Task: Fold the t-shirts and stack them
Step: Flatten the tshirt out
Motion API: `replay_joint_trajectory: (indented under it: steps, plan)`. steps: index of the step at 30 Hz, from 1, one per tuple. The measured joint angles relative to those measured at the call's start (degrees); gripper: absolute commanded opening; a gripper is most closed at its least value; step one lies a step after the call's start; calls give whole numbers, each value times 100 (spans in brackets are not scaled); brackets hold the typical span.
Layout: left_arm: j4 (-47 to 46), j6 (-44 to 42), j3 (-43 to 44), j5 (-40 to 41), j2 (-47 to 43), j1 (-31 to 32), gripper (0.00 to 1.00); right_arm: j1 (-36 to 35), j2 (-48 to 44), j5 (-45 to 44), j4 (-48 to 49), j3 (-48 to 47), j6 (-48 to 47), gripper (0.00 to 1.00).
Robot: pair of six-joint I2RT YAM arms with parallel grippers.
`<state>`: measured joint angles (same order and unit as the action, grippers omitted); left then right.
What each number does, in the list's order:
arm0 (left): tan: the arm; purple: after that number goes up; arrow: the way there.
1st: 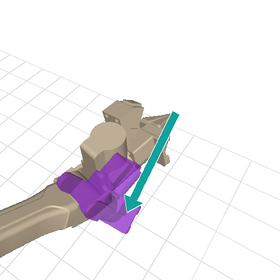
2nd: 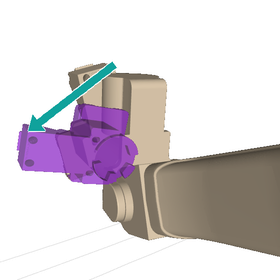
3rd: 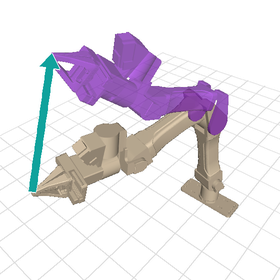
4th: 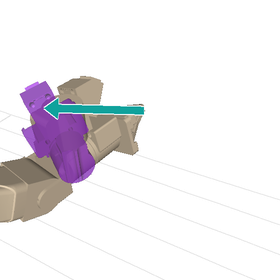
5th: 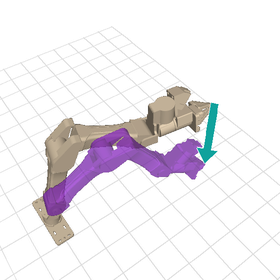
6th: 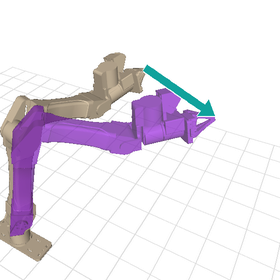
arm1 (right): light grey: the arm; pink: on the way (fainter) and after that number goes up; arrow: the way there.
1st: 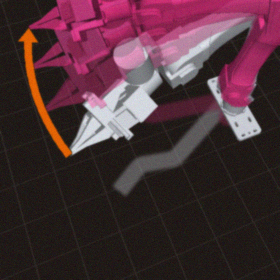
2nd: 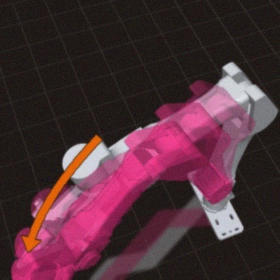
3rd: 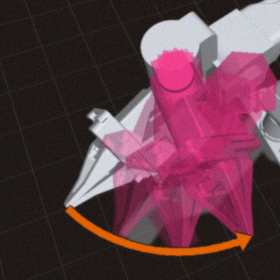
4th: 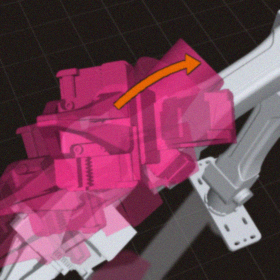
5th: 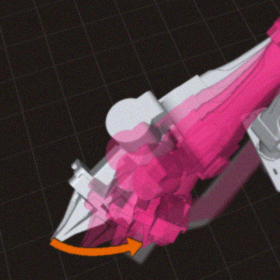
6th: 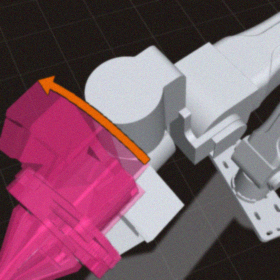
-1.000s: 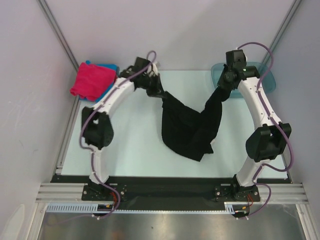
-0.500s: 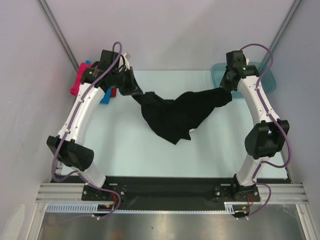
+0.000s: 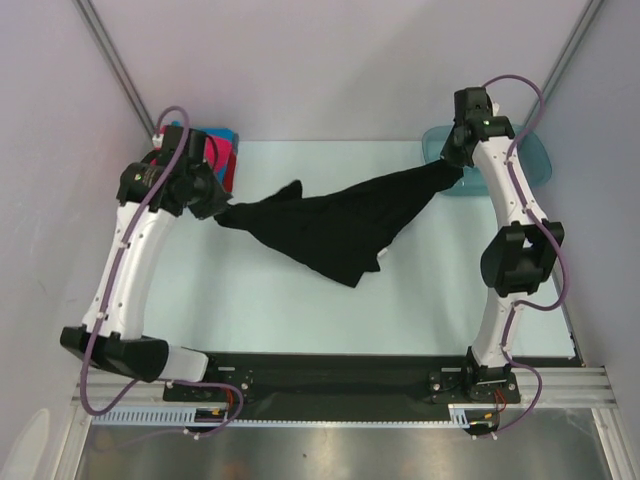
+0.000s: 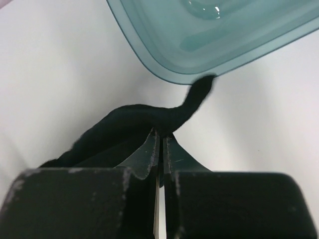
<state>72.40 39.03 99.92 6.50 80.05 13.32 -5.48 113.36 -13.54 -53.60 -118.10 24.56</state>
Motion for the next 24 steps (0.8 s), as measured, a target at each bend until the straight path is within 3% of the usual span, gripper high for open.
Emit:
replay_joint_trajectory:
  steps: [4,11,24]
  plan:
    - [131,326,70,553,-378,-2,0,37,236,98,4,-280,2,0]
    - [35,710,-313,765,-778,13,0,37,426,162,31,-481,4,0]
    - [-1478,595,-772,1134,-1576,103,0,26,-44,-540,520,-146,-26,0]
